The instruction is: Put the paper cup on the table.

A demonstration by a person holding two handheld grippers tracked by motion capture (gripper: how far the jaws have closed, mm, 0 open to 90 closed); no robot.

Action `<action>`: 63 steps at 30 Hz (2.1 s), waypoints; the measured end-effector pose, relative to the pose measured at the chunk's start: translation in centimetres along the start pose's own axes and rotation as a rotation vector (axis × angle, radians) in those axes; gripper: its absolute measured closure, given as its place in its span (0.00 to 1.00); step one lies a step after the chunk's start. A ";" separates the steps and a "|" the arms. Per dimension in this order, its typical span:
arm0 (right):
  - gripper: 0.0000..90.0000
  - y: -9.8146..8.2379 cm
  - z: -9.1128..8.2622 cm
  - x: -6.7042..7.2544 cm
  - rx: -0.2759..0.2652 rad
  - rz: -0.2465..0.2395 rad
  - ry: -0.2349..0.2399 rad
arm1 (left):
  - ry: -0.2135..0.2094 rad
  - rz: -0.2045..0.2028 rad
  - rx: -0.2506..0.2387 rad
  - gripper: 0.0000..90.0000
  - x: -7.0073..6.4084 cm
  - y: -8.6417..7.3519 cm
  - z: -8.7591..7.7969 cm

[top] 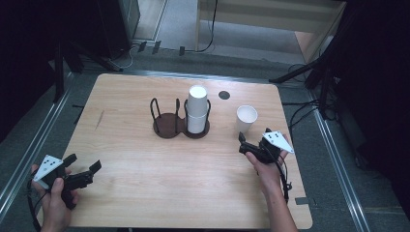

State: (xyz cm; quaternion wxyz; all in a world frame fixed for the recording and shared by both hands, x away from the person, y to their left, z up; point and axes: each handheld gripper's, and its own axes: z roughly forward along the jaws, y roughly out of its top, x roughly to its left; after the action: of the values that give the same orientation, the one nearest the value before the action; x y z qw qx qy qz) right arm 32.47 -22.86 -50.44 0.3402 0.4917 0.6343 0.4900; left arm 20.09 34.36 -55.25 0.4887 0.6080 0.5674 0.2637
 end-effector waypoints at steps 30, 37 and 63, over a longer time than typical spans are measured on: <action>0.00 -1.5 -6.1 -2.2 -0.022 -0.019 -0.032 | -0.003 -0.002 -0.001 0.00 0.0 0.0 0.0; 0.00 -2.0 -7.3 -3.3 -0.021 -0.012 -0.055 | -0.003 -0.001 0.000 0.00 0.0 0.0 0.0; 0.00 -4.8 -11.1 -7.7 0.015 0.021 -0.160 | -0.005 -0.007 -0.004 0.00 0.1 -0.1 -0.1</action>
State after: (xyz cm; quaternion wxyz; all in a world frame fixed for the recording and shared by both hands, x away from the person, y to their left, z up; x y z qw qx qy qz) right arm 23.08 -33.57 -52.17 0.3808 0.5384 0.6034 0.4483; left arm 19.97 34.44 -55.28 0.4925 0.6055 0.5678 0.2616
